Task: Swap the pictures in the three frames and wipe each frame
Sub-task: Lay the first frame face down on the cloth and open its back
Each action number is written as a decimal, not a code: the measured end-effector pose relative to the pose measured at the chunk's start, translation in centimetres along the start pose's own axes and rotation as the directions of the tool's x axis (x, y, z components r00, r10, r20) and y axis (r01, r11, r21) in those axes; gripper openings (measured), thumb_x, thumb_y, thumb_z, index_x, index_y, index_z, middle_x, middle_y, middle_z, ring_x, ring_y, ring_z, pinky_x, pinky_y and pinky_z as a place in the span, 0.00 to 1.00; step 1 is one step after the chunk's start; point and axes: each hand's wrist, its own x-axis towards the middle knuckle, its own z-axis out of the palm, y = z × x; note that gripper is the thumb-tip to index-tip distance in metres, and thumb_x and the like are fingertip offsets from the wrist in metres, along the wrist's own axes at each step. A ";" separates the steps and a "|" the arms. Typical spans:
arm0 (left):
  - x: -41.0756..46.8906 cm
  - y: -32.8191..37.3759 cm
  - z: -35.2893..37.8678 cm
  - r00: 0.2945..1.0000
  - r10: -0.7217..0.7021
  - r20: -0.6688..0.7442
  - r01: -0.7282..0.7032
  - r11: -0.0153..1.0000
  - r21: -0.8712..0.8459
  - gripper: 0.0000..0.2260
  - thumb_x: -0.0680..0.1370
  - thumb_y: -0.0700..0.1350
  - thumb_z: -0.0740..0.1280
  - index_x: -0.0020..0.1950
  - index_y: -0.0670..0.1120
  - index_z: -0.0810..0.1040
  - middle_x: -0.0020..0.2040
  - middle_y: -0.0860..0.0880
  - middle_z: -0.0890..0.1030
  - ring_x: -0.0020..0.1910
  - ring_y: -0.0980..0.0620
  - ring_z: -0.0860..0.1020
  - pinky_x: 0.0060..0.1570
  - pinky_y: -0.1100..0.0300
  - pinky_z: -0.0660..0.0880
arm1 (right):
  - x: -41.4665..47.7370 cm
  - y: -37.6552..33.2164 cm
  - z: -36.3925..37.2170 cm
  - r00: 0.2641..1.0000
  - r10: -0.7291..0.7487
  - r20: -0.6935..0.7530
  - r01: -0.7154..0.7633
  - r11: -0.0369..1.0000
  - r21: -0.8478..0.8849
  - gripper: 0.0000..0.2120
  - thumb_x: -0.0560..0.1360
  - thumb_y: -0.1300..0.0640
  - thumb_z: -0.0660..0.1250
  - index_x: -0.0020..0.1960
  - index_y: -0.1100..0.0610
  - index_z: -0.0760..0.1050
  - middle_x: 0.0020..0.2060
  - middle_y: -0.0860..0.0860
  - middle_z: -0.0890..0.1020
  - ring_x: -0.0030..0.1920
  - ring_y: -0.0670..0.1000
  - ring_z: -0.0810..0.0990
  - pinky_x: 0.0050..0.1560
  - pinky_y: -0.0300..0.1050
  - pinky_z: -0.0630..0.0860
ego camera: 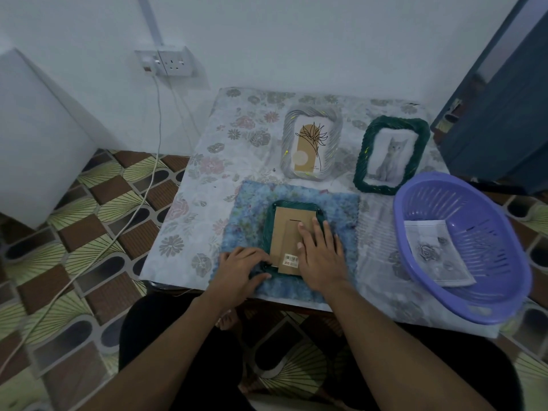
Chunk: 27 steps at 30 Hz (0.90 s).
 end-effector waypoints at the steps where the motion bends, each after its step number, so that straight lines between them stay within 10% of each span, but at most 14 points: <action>1: 0.1 0.0 -0.1 1.000 -0.001 0.017 0.001 1.000 0.002 0.17 0.75 0.65 0.57 0.57 0.60 0.76 0.60 0.62 0.75 0.57 0.57 0.69 0.50 0.53 0.61 | 0.0 0.0 0.0 1.000 0.001 -0.001 -0.001 1.000 -0.002 0.30 0.79 0.42 0.35 0.81 0.44 0.45 0.80 0.49 0.43 0.79 0.52 0.38 0.77 0.56 0.40; 20: 0.9 0.2 -1.7 0.972 0.104 0.213 -0.121 0.990 0.070 0.18 0.78 0.64 0.53 0.58 0.60 0.76 0.61 0.59 0.72 0.59 0.55 0.67 0.50 0.53 0.62 | -0.1 0.1 -0.3 1.000 -0.013 0.003 0.013 1.000 0.004 0.27 0.82 0.44 0.39 0.81 0.44 0.46 0.81 0.49 0.43 0.80 0.53 0.39 0.78 0.56 0.41; 27: 2.1 0.9 -0.7 1.000 -0.031 0.001 0.030 0.998 0.058 0.22 0.80 0.61 0.52 0.68 0.54 0.72 0.68 0.52 0.71 0.67 0.48 0.67 0.63 0.43 0.69 | -0.2 0.0 -0.4 1.000 -0.010 0.015 0.010 1.000 0.004 0.25 0.84 0.46 0.42 0.81 0.44 0.44 0.80 0.48 0.41 0.79 0.52 0.38 0.78 0.56 0.40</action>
